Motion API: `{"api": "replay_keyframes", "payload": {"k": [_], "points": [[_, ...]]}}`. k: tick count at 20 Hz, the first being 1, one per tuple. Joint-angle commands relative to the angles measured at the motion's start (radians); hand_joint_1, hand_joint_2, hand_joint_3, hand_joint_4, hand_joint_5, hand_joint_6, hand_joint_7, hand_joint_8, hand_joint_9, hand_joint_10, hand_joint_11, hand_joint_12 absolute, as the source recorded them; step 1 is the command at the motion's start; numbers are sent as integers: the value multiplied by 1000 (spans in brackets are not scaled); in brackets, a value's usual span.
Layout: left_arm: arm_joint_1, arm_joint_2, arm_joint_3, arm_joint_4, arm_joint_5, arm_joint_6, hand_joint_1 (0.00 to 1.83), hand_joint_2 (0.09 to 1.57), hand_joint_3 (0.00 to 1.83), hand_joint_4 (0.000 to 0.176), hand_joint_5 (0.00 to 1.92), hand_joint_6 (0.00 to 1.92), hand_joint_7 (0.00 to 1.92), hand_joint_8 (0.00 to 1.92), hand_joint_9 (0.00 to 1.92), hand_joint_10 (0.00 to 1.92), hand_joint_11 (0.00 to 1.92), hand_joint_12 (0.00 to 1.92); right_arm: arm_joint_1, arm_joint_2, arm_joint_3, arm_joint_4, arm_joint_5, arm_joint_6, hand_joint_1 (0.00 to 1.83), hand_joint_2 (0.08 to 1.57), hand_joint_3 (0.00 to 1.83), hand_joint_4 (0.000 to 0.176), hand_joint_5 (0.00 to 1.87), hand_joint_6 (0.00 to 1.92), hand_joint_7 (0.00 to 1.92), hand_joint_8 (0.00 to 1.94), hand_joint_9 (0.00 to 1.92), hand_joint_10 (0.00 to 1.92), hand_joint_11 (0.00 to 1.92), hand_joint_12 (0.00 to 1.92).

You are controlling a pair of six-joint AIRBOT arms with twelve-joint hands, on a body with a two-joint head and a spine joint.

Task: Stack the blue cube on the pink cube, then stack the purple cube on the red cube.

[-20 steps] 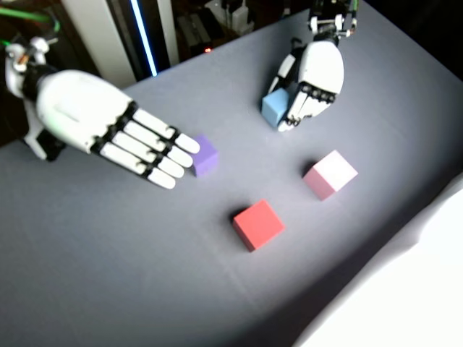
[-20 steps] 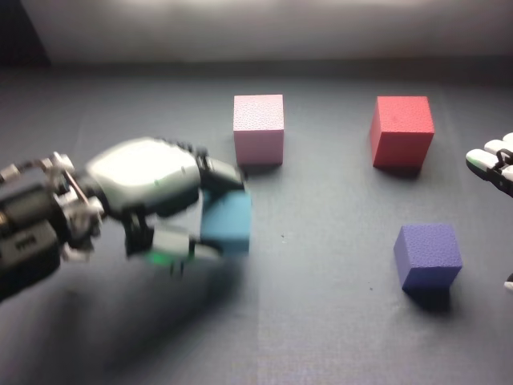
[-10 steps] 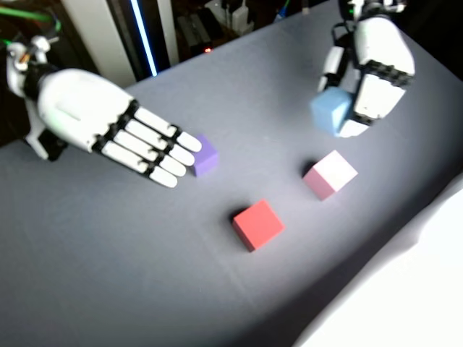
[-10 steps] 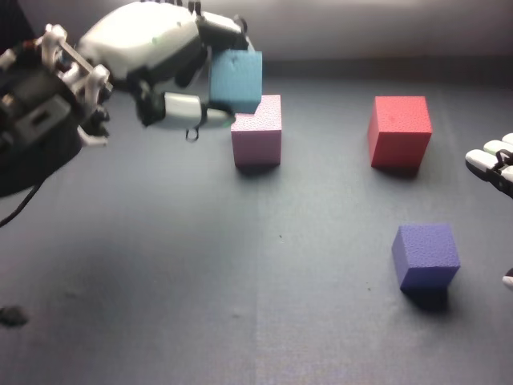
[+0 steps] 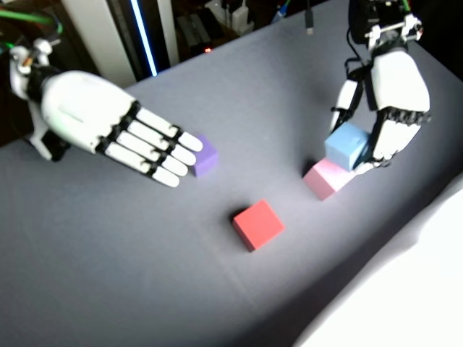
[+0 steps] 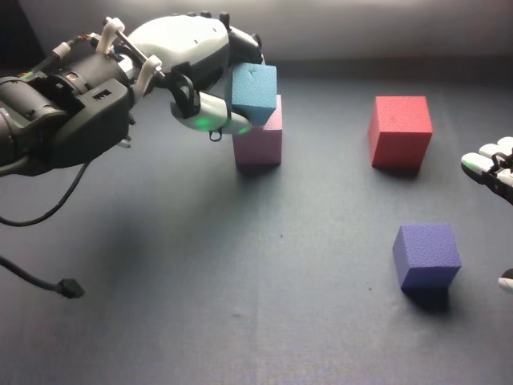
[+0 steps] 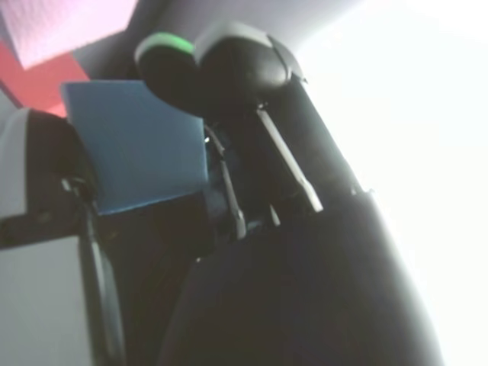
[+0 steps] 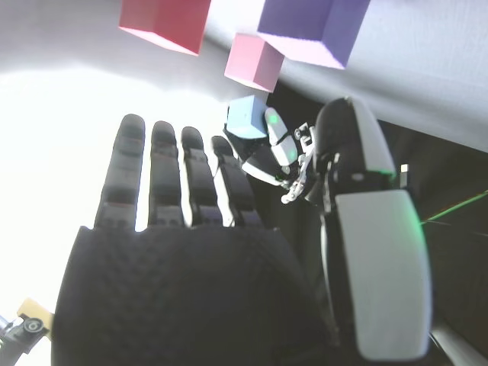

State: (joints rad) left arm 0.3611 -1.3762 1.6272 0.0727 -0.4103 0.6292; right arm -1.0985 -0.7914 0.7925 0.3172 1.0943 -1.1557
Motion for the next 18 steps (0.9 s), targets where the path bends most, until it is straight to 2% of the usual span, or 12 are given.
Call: {"api": "replay_keyframes", "payload": {"k": [1,3,4,6,7,11,12,13,14,16,17,18], "points": [[-13,-1,13,-14,-90,-1,1119,1226,0,0,775,1253,812,1865,952,1905,1093,1921,3,1,6,-16,112,7,701,1227,8,0,0,0,0,0,0,0,0,0],[-6,-9,24,-21,-79,-1,1079,1243,4,0,733,1356,858,1879,1030,1920,1162,1921,3,0,6,-18,111,8,716,1225,6,0,0,0,0,0,0,0,0,0],[-3,-11,27,-28,-78,-2,1150,1289,3,0,562,1405,793,1629,860,1708,986,1921,3,0,7,-18,111,9,717,1224,5,0,0,0,0,0,0,0,0,0],[-1,-11,26,-28,-79,-4,809,1217,0,0,166,450,330,312,253,761,59,1622,3,-1,7,-18,111,11,700,1215,0,0,0,0,0,0,0,0,0,0],[1,-10,25,-28,-81,-4,726,1179,0,54,135,306,277,133,175,637,11,1636,2,-1,7,-18,111,12,683,1211,0,0,0,0,0,0,0,0,0,0],[8,-6,19,-29,-97,-12,653,1153,0,68,57,129,157,6,19,520,0,1539,1,-1,7,-18,111,12,736,1207,0,0,0,0,0,0,0,0,0,0],[11,-2,13,-29,-105,-12,620,1148,0,100,41,87,87,4,10,242,0,1293,1,-1,7,-17,111,12,740,1208,0,0,0,0,0,0,0,0,0,0],[12,3,8,-29,-113,-12,608,1142,0,97,28,57,49,0,1,105,0,1032,1,-1,7,-17,111,12,719,1214,0,0,0,0,0,0,0,0,0,0],[13,9,1,-28,-120,-12,608,1142,0,97,28,57,49,0,1,105,0,1032,1,-1,7,-17,111,12,719,1214,0,0,0,0,0,0,0,0,0,0],[19,26,-18,-28,-155,-12,568,1093,0,143,0,0,0,0,0,0,0,138,0,-1,6,-18,111,17,692,1214,0,0,0,0,0,0,0,0,3,1],[27,45,-40,-29,-191,-9,526,1063,0,169,0,0,0,0,0,0,0,27,0,-1,4,-24,111,19,674,1210,0,0,0,0,0,0,0,0,0,0],[31,66,-64,-34,-218,8,526,1063,0,169,0,0,0,0,0,0,0,27,0,0,3,-29,111,21,674,1210,0,0,0,0,0,0,0,0,0,0]]}}
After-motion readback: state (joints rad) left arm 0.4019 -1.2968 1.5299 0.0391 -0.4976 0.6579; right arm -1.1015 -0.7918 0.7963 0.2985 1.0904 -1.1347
